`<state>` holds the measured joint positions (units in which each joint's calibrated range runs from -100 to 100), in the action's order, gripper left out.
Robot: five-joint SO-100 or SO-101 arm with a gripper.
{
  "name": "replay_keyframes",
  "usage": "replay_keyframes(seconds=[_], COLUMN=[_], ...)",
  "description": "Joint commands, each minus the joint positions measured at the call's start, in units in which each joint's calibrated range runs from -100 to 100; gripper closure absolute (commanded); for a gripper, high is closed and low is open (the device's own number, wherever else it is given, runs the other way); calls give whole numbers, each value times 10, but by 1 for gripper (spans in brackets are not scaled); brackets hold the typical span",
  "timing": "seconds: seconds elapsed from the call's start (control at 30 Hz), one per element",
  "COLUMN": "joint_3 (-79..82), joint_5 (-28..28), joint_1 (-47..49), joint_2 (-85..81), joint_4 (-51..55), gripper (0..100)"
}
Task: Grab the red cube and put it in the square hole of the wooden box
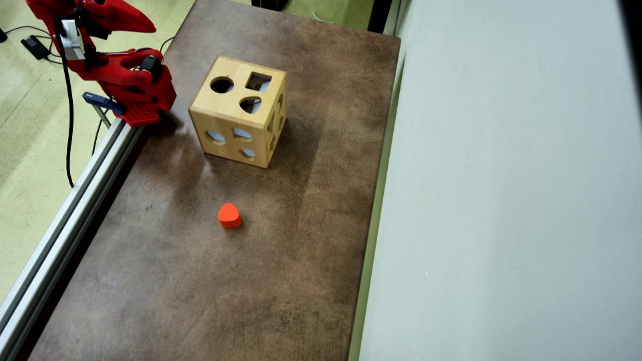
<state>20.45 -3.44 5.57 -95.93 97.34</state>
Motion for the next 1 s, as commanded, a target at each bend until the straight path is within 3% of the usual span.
replay_keyframes(seconds=[0.0,0.97], joint_3=[0,0], joint_5=[2,25], joint_1=[-3,-2], joint_2=[3,3], joint_4=[5,7], gripper=[98,97])
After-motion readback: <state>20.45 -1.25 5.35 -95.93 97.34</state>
